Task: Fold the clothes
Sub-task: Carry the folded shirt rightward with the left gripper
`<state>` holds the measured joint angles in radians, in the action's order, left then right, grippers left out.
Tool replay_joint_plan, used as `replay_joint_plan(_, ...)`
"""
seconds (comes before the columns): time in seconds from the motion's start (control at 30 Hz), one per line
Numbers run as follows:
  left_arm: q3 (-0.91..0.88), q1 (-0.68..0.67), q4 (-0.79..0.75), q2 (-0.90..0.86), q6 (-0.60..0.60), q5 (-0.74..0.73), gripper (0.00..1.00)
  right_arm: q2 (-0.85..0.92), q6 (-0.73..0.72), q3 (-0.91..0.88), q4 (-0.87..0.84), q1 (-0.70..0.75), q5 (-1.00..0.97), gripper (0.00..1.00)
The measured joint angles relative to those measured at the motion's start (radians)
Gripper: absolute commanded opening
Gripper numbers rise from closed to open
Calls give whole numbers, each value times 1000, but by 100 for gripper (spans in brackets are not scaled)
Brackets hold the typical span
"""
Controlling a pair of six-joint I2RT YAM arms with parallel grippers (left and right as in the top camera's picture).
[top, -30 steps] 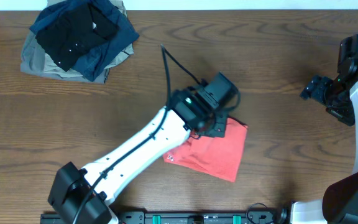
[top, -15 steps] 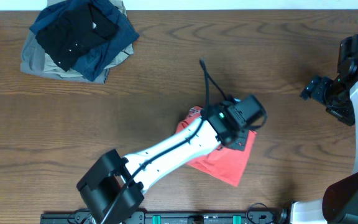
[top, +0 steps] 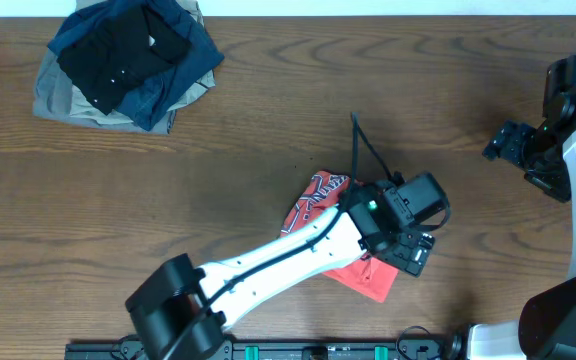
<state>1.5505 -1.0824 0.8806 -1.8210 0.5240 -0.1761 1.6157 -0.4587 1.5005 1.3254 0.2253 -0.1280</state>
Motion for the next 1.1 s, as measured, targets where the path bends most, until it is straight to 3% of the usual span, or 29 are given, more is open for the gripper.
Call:
replay_joint_plan(0.3, 81, 156, 272, 204, -4, 57, 98, 0, 0, 0, 0, 0, 0, 99)
replay_joint_plan(0.77, 14, 156, 233, -24, -13, -73, 100, 0, 0, 0, 0, 0, 0, 99)
replay_joint_plan(0.9, 14, 156, 212, -48, -13, -91, 62, 0, 0, 0, 0, 0, 0, 99)
replay_joint_plan(0.93, 14, 156, 201, -49, -17, -96, 57, 0, 0, 0, 0, 0, 0, 99)
replay_joint_plan(1.1, 14, 156, 188, -49, -24, -114, 57, 0, 0, 0, 0, 0, 0, 99)
